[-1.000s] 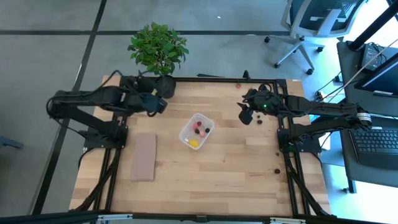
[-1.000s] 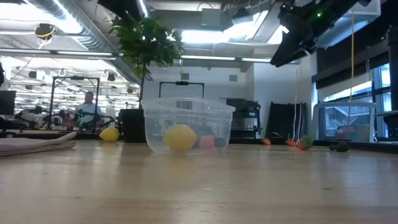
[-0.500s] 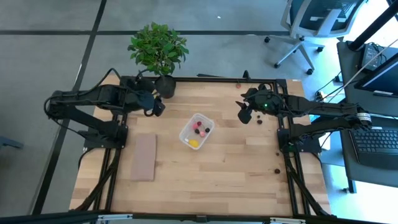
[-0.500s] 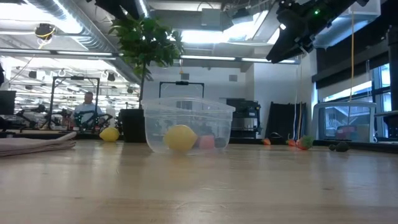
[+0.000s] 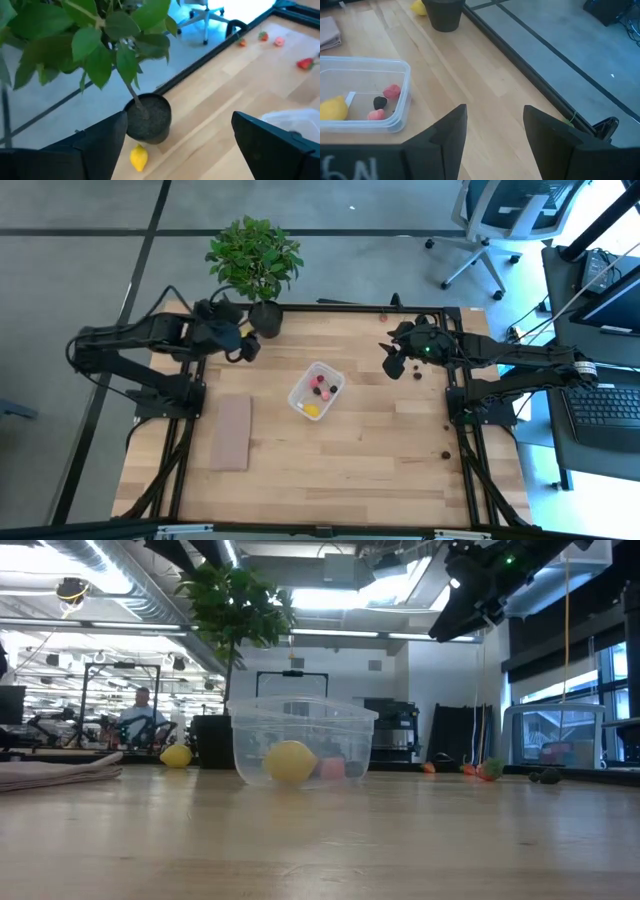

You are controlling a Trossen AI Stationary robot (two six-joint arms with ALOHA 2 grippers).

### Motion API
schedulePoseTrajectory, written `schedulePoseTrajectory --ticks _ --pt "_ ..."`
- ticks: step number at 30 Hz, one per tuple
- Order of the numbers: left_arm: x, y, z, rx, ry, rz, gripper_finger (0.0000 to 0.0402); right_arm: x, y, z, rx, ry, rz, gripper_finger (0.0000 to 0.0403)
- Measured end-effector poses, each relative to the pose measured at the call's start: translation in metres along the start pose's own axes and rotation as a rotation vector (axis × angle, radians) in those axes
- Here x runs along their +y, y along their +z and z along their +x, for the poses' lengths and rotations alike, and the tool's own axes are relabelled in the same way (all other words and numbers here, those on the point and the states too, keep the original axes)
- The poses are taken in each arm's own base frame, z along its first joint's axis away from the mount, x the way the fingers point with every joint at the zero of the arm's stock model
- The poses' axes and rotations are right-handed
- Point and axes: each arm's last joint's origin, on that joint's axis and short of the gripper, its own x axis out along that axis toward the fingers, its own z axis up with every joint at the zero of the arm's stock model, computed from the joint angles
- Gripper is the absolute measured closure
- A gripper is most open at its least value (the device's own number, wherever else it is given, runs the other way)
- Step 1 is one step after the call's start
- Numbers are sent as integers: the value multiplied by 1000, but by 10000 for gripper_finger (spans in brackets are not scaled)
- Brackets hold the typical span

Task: Pick and placing Produce into tupperware
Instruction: Put the lemon into the transparent bin

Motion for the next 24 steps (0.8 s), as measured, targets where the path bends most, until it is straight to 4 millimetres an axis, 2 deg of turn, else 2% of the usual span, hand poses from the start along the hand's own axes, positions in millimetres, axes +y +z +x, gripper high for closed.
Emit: schedulePoseTrajectory --ticks 4,10,20,24 --pt "11 -11 -5 -17 -6 -23 55 0 0 0 0 0 -2 205" --pt "25 -51 5 -58 -27 -107 51 1 0 2 4 -1 -30 205" --pt "34 -124 45 -173 -282 -291 57 -1 0 21 37 -42 -18 205" --pt "39 -149 63 -187 -280 -341 57 2 -1 32 55 -47 -21 205"
